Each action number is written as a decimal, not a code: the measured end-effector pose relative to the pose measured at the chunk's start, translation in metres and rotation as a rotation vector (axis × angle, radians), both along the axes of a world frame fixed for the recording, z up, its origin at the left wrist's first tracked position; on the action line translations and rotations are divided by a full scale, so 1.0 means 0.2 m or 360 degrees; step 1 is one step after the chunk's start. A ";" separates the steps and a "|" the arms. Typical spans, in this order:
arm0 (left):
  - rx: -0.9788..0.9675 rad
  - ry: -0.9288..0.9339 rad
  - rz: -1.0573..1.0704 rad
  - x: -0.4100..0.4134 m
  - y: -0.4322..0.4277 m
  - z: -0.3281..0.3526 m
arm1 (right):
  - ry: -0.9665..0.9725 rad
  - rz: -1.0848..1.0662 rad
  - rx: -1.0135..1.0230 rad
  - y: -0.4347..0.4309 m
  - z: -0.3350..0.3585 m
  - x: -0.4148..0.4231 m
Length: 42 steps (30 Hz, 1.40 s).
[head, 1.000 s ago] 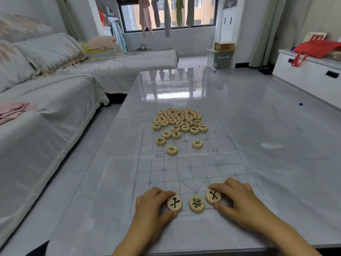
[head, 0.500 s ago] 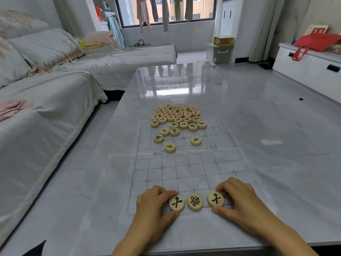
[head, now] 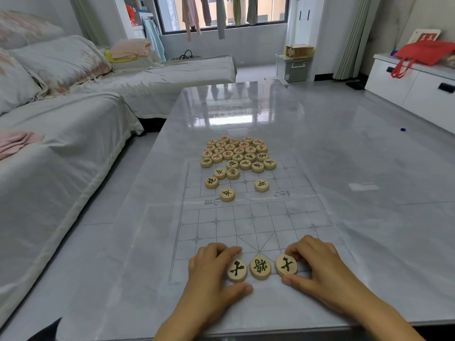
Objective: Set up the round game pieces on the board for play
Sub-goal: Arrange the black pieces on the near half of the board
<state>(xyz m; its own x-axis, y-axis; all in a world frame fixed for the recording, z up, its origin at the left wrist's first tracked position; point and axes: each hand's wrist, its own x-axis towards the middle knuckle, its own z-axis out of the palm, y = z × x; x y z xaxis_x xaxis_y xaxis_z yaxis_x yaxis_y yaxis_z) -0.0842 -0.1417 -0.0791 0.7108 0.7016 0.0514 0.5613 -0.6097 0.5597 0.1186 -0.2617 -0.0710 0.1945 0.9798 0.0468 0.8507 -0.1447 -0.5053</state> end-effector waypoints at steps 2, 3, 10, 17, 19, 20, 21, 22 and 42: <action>0.0052 -0.0006 -0.0056 0.06 -0.01 0.00 | 0.0019 -0.0010 0.0002 0.00 0.00 0.00; 0.0086 0.0002 -0.0080 0.09 -0.02 0.00 | 0.0028 -0.0015 0.0002 0.00 0.00 0.00; 0.0159 -0.0031 -0.0065 0.13 -0.04 -0.05 | 0.0037 -0.0017 0.0007 0.00 -0.01 0.01; 0.0133 -0.0027 -0.0110 0.12 -0.05 -0.04 | 0.0066 -0.0029 -0.0008 0.00 -0.01 0.02; 0.0062 -0.0038 -0.0142 0.10 -0.03 -0.02 | 0.0076 -0.0031 -0.0019 0.00 -0.01 0.02; 0.0008 -0.0058 -0.0153 0.09 -0.02 -0.01 | 0.0078 -0.0028 -0.0022 0.00 -0.01 0.02; -0.0049 -0.0079 -0.0159 0.08 0.00 -0.01 | 0.0079 -0.0024 -0.0022 0.00 -0.01 0.02; -0.0100 -0.0098 -0.0162 0.06 0.01 0.00 | 0.0079 -0.0018 -0.0018 0.00 -0.01 0.02; -0.0202 -0.0424 0.0216 0.00 0.33 0.04 | 0.0213 -0.0174 -0.0033 0.09 0.02 0.14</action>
<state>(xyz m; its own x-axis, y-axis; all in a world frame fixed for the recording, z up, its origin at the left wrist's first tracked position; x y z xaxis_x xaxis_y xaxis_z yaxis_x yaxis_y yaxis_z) -0.0847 -0.0752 -0.0720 0.5836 0.8017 0.1291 0.4563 -0.4552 0.7646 0.1473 -0.2440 -0.0678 0.3033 0.9529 -0.0064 0.7546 -0.2443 -0.6091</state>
